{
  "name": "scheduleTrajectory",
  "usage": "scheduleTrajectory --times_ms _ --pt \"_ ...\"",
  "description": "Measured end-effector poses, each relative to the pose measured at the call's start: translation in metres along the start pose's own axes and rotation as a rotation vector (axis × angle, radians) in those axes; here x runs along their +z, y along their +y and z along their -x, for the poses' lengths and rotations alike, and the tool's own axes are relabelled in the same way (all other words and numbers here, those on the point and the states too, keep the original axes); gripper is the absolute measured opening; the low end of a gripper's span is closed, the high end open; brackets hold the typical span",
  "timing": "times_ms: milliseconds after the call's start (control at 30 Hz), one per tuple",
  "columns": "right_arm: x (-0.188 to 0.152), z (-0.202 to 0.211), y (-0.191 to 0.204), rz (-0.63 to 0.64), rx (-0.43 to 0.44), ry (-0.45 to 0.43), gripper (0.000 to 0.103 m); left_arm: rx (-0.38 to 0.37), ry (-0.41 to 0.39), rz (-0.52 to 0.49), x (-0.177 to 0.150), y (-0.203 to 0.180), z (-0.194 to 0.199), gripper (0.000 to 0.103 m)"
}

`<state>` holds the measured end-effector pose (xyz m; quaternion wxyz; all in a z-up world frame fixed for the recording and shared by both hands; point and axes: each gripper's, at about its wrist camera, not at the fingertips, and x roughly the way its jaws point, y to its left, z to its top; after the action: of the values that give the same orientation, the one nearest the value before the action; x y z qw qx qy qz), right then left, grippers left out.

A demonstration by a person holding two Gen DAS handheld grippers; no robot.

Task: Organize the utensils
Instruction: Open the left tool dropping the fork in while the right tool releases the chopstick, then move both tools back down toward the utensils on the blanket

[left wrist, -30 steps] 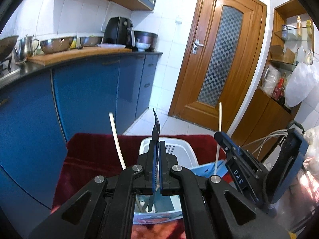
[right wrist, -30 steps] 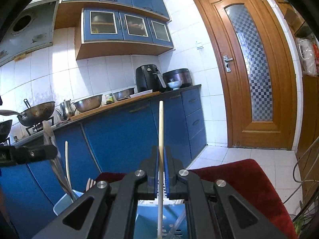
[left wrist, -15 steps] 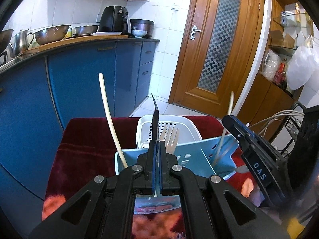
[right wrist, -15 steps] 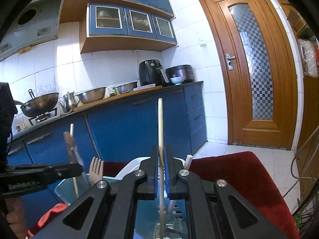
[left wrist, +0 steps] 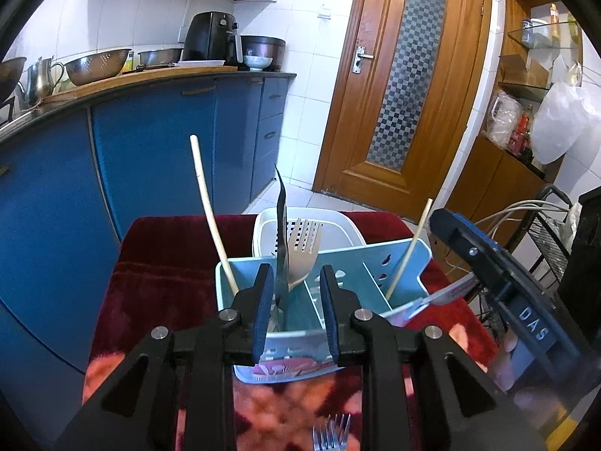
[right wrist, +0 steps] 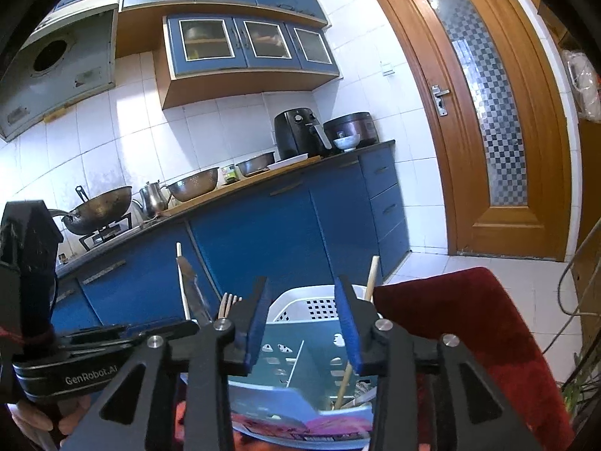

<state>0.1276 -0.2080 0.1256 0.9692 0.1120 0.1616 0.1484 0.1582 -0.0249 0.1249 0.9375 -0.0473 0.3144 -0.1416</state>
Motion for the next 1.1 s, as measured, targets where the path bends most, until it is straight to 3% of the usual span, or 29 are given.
scheduleTrajectory --times_ms 400,1100 --pt "-0.003 0.042 0.008 -0.022 0.000 0.094 0.041 0.018 0.006 0.020 -0.022 0.011 0.039 0.026" --pt "-0.064 0.083 0.004 -0.041 -0.061 0.333 0.041 0.009 0.183 0.061 -0.095 0.007 0.048 0.026"
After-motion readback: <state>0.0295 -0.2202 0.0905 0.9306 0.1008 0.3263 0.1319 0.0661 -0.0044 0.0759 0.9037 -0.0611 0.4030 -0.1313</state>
